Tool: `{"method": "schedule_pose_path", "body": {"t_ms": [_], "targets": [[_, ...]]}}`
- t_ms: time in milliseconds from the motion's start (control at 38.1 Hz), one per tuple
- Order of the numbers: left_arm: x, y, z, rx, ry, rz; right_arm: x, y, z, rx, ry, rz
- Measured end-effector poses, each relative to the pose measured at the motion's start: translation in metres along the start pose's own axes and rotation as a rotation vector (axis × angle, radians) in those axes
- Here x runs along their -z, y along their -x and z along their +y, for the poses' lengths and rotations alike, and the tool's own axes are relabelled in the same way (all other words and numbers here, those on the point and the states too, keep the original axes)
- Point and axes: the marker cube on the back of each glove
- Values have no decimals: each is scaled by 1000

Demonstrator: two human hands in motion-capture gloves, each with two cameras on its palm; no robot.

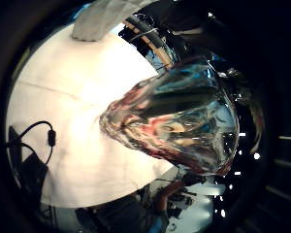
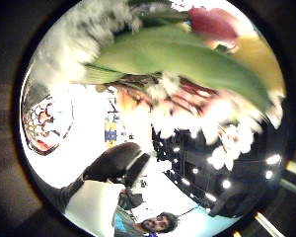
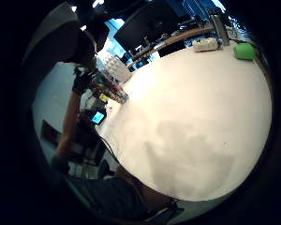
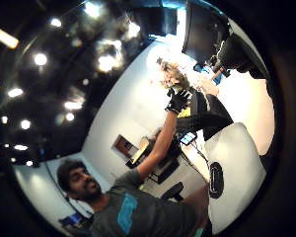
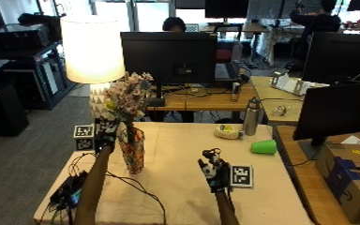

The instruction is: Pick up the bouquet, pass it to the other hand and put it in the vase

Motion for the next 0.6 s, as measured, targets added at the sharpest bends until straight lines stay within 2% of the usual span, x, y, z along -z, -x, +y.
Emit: {"method": "schedule_pose_path", "body": {"t_ms": [26,79,158,263,420,604], "targets": [[1,4,4,42,-9,3,0,0,1,-26,3,9],[7,9,10,51,-48,15,0,2,3,-42,9,24],[21,10,16,17,-113,26,-1,6,2,7,10,23],[48,4,24,-39,-178,18,-2,19,2,-28,3,-58],[74,-16,47,-95,-169,104,-2,25,4,0,-1,-12],[90,-31,69,-164,-155,97,-4,22,5,-36,-1,76]]}}
